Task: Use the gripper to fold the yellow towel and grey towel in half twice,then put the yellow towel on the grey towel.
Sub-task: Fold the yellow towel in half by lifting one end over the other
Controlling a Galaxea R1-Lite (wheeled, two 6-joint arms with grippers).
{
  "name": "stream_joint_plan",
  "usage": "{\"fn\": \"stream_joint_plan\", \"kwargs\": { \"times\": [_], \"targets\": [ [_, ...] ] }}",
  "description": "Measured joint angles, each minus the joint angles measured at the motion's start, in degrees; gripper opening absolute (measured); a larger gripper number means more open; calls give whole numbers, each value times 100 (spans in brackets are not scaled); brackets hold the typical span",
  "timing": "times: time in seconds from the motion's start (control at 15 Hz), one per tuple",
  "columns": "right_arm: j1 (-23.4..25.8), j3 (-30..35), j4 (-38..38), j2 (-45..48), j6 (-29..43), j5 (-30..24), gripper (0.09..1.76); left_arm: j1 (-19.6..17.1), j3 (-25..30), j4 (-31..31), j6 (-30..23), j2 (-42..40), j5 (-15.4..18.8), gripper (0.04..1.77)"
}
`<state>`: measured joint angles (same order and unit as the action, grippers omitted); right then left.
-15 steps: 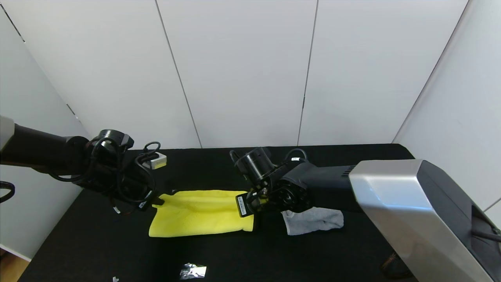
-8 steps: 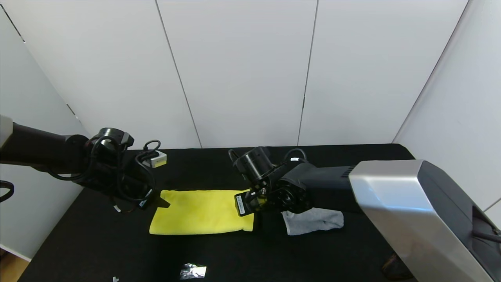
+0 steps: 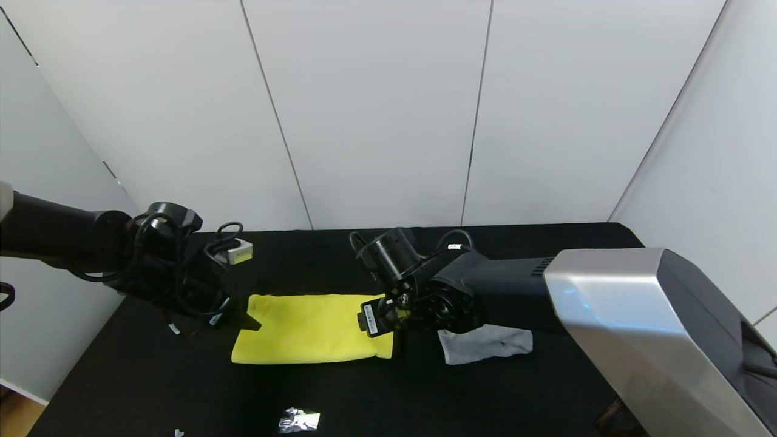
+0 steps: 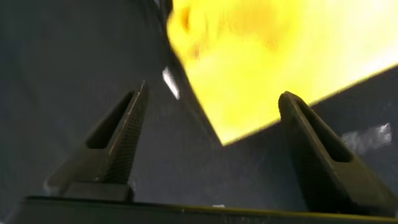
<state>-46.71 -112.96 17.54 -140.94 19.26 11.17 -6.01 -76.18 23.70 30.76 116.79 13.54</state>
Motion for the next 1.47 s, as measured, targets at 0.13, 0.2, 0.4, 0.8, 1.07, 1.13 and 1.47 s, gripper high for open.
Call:
{"fn": "stream_joint_plan", "kwargs": {
  "times": [0.13,0.2,0.4,0.8,1.07,1.13,1.47],
  "targets": [
    [-77,2,95,33,9,62,157,-115,123,107,-9,-20,-77,155],
    [-94,2,154,59,4,62,158,-156,188,121,-18,-26,-140,157],
    [-168,2,319,161,6,51,162,-250,325,82,-319,13,-200,162],
    [-226,171,638,467,24,-11,167,-222,289,63,-1218,99,-63,167],
    [-218,583,585,802,2,-1,169,-148,223,5,-1754,122,158,169],
    [-207,681,577,889,0,0,169,-115,219,-2,-1815,133,172,169],
    [-146,1123,488,1232,2,-200,170,-77,232,-284,-2341,276,284,170]
  ]
}}
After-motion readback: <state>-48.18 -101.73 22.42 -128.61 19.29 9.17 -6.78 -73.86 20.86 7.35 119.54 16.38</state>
